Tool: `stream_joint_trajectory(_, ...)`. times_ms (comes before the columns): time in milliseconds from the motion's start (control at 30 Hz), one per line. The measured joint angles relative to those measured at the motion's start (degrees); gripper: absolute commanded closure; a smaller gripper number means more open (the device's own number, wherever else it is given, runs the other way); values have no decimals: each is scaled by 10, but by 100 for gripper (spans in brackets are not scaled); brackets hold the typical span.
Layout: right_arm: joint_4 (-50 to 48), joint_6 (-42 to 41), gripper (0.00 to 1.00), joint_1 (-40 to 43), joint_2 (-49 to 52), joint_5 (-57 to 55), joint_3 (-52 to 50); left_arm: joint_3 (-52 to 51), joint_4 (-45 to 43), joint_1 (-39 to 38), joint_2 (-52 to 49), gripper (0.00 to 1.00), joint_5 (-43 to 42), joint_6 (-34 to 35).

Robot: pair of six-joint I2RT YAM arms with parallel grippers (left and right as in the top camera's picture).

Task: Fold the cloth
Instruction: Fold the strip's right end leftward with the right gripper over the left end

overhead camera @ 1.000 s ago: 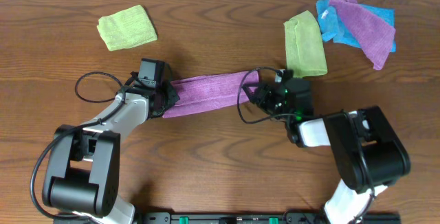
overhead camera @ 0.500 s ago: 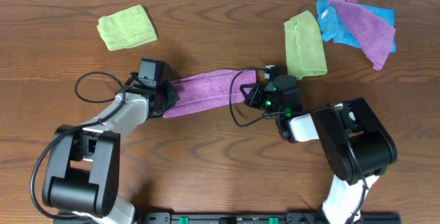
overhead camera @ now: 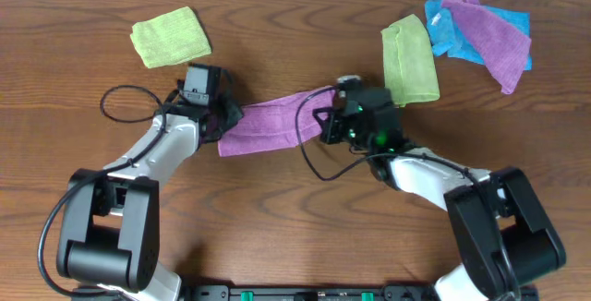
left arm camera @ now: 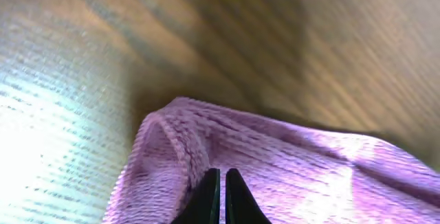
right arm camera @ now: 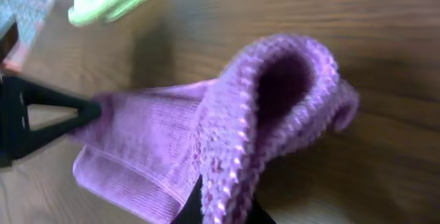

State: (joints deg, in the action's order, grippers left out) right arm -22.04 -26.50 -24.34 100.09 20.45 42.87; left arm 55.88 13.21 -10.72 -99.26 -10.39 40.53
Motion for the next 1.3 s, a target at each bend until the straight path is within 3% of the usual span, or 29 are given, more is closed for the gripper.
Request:
stream_joint_trajectory(367, 122, 117, 99, -81, 0, -56, 115, 1, 1, 0, 0, 94, -11, 0)
stream_joint_trajectory(633, 129, 138, 99, -93, 0, -67, 118, 20, 54, 0, 0, 94, -7, -25)
stream_joint_trajectory(1067, 153, 154, 99, -115, 0, -74, 129, 60, 115, 4, 57, 94, 76, -63)
stream_joint_trajectory(1300, 179, 162, 99, -129, 33, -76, 188, 62, 147, 68, 74, 94, 95, -66)
